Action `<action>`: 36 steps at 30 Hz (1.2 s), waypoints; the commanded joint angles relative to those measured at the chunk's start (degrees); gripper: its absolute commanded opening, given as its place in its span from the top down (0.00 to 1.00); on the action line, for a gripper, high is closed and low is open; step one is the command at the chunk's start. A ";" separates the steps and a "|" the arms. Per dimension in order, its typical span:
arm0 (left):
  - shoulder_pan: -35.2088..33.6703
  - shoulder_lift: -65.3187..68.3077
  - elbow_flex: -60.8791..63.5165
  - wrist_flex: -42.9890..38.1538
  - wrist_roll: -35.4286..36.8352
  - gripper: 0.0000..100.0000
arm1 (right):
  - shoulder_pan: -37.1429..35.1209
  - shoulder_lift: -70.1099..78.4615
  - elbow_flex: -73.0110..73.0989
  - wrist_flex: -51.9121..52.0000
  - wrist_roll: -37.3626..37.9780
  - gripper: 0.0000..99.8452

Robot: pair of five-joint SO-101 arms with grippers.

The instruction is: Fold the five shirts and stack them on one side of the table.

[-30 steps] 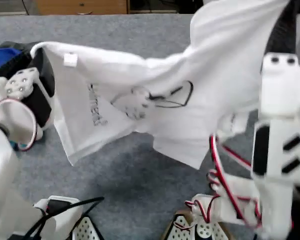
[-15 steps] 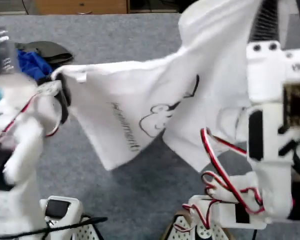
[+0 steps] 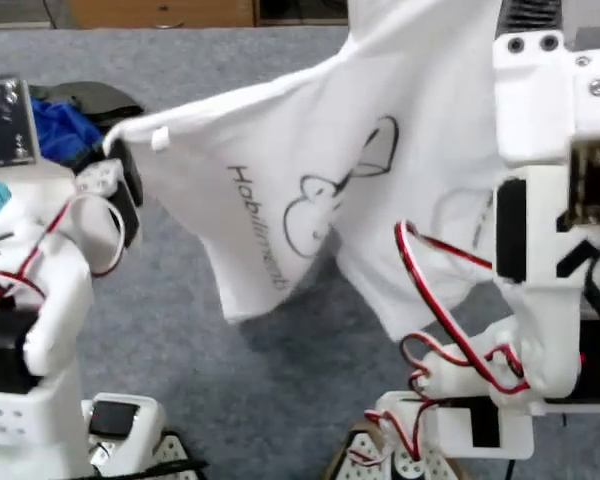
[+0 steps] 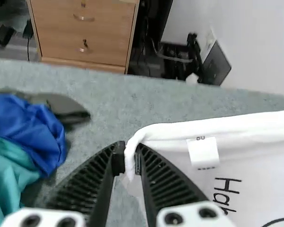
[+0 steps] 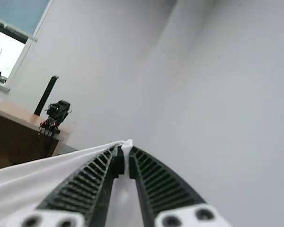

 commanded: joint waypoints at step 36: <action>-11.34 10.07 -28.57 10.02 -3.69 0.98 | -4.97 -0.48 4.09 -3.08 2.64 1.00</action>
